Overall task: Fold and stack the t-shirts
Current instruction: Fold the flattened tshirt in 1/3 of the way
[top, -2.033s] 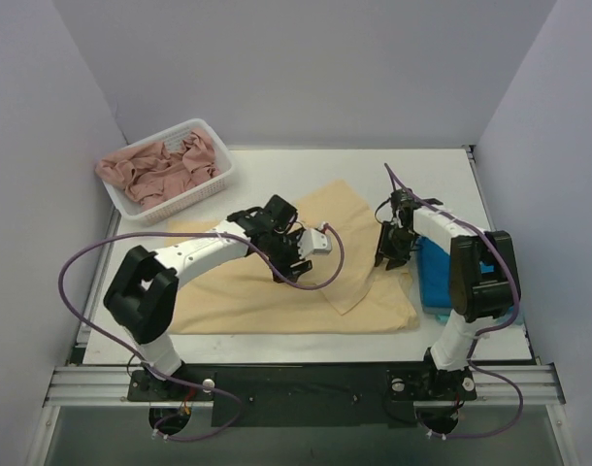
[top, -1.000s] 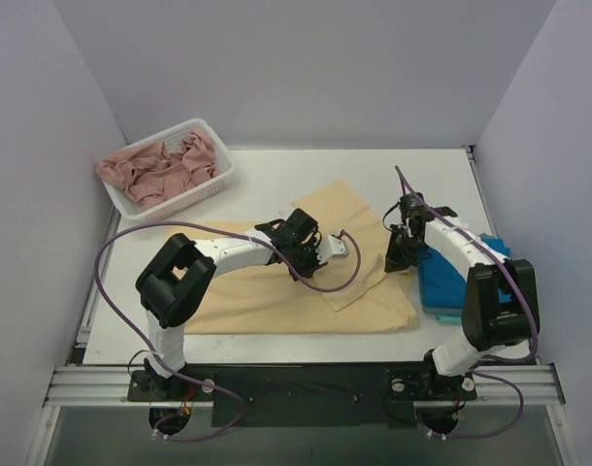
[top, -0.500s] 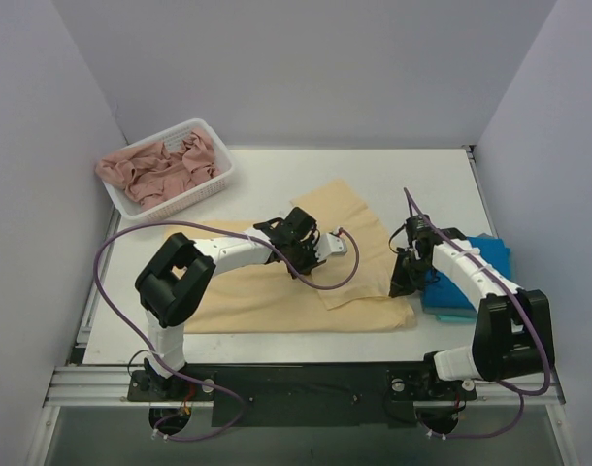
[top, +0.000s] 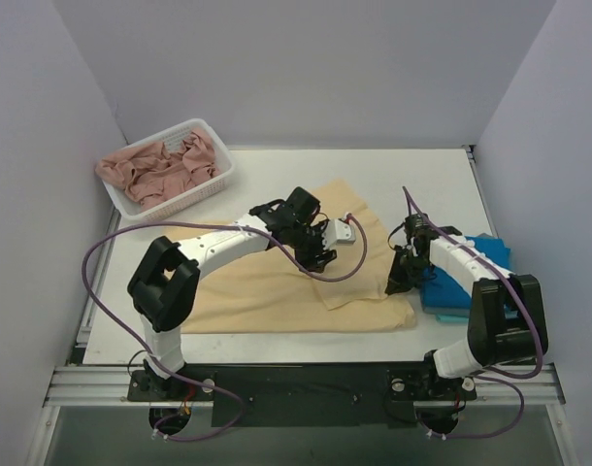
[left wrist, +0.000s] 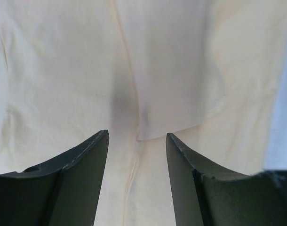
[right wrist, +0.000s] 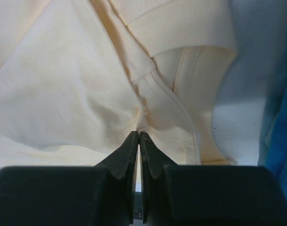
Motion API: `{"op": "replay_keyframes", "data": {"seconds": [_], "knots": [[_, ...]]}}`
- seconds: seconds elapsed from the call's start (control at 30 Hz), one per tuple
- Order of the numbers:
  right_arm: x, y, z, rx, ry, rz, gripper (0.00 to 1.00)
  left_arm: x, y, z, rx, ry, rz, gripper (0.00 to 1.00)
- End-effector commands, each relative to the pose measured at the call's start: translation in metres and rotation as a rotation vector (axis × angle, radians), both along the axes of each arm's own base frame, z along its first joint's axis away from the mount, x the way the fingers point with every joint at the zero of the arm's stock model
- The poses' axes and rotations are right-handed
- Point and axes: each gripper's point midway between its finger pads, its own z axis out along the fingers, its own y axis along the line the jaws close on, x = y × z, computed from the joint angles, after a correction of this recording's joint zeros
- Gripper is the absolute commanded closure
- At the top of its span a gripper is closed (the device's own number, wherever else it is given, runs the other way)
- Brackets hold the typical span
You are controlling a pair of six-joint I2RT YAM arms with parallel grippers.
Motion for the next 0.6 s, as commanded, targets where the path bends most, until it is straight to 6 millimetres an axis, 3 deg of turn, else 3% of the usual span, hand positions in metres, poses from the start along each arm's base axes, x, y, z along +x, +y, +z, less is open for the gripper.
{"op": "replay_keyframes", "data": {"seconds": [0.0, 0.07, 0.17, 0.3, 0.57], "knots": [[0.000, 0.002, -0.003, 0.026, 0.024, -0.018, 1.00, -0.068, -0.025, 0.061, -0.153, 0.089, -0.297, 0.39], [-0.001, 0.001, -0.005, 0.024, 0.030, -0.023, 1.00, -0.101, -0.027, 0.055, -0.150, 0.153, -0.388, 0.40], [-0.003, -0.001, -0.007, 0.018, 0.037, -0.037, 1.00, -0.114, -0.032, 0.018, -0.089, 0.134, -0.409, 0.43], [-0.003, -0.003, -0.007, 0.022, 0.030, -0.046, 1.00, -0.093, -0.045, -0.019, 0.006, -0.033, -0.286, 0.45], [-0.006, 0.000, -0.008, 0.043, 0.015, -0.024, 1.00, -0.052, -0.033, -0.043, 0.129, -0.291, -0.128, 0.57]]}}
